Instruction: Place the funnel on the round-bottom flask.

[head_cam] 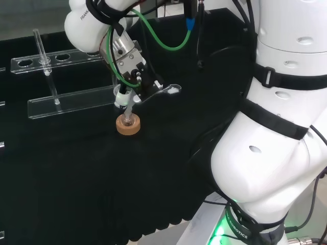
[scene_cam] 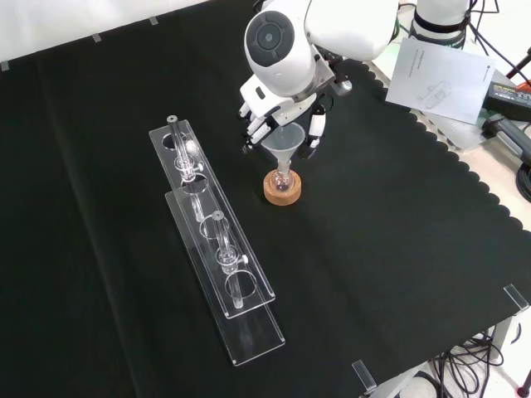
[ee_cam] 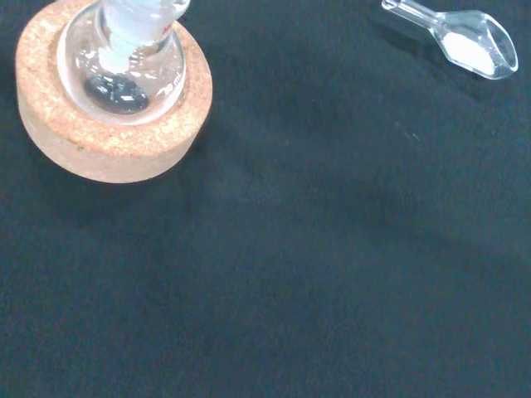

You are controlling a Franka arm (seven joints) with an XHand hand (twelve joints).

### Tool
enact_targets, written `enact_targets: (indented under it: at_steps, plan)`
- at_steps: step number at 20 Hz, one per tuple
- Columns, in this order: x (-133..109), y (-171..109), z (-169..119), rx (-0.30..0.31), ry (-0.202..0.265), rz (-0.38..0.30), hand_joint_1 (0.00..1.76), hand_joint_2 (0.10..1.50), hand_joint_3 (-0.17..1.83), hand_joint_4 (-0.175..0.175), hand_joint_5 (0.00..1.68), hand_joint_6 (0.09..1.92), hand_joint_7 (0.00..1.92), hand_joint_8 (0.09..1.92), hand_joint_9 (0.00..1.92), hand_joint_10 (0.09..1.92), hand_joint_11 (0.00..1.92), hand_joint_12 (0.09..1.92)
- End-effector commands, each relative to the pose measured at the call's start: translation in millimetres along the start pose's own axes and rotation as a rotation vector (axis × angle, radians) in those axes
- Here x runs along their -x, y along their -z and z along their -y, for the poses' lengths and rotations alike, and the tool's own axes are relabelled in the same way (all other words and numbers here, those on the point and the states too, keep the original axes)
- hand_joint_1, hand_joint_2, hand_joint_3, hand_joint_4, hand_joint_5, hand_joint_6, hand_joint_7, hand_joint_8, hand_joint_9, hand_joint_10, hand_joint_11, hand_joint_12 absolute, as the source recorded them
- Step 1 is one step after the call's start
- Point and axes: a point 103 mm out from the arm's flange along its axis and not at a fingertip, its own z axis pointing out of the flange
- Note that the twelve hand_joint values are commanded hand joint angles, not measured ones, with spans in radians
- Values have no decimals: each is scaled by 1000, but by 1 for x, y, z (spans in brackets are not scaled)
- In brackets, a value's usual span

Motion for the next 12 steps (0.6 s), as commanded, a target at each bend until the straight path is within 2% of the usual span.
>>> enact_targets:
  at_steps: [1, 5, 9, 12]
  plan:
    - [2, 4, -4, 4, -3, -9, 647, 805, 443, -66, 489, 129, 601, 840, 881, 638, 592, 1250]
    - [-7, 9, -4, -6, -15, 37, 639, 796, 443, -66, 478, 124, 570, 845, 859, 639, 581, 1253]
    - [-18, 15, -1, -11, -26, 31, 632, 790, 443, -67, 469, 119, 553, 844, 848, 639, 576, 1255]
    - [-20, 14, 0, -20, -11, 29, 620, 775, 440, -66, 443, 104, 497, 834, 809, 635, 564, 1263]
